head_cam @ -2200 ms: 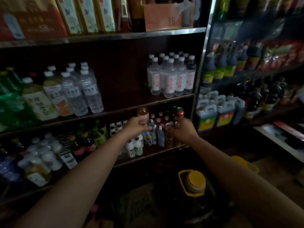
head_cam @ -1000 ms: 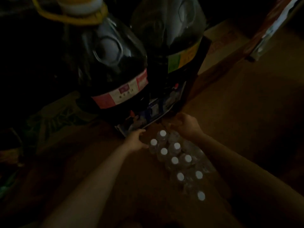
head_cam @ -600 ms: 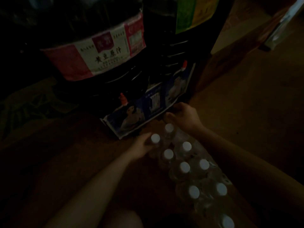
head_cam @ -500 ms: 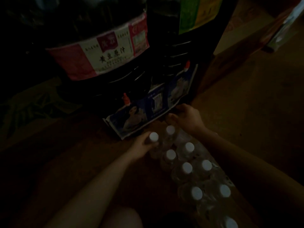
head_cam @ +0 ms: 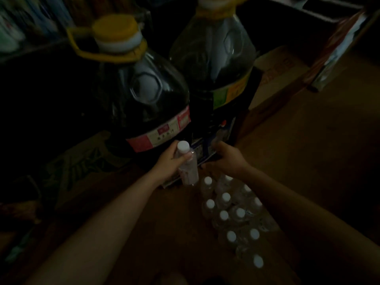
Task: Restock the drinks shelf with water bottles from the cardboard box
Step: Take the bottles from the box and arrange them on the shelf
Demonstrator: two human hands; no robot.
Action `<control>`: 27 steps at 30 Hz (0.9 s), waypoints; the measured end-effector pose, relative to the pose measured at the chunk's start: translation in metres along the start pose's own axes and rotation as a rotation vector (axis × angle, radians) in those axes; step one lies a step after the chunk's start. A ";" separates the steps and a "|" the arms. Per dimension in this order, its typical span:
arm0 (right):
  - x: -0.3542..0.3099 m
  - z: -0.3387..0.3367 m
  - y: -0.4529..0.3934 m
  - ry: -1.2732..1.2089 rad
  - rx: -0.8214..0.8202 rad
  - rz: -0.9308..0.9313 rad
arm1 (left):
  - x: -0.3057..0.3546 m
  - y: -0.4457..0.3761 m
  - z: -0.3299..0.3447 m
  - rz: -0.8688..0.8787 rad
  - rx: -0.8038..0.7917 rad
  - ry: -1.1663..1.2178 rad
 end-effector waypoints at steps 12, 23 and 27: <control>-0.200 -0.133 0.128 -0.054 -0.087 -0.002 | 0.296 0.118 -0.069 0.208 0.211 -0.036; -0.349 -0.198 0.200 -0.099 0.024 -0.170 | 0.484 0.199 -0.125 0.250 0.495 -0.079; -0.380 -0.207 0.213 -0.153 0.097 -0.256 | 0.524 0.220 -0.137 0.210 0.580 -0.060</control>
Point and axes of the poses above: each hand's wrist, its own y-axis away from the middle knuckle, its own z-axis out of the palm, x = y × z, the point moved 1 cm from there along -y, towards the middle knuckle, and after that the axes turned 10 degrees about -x, right-handed, at the moved point
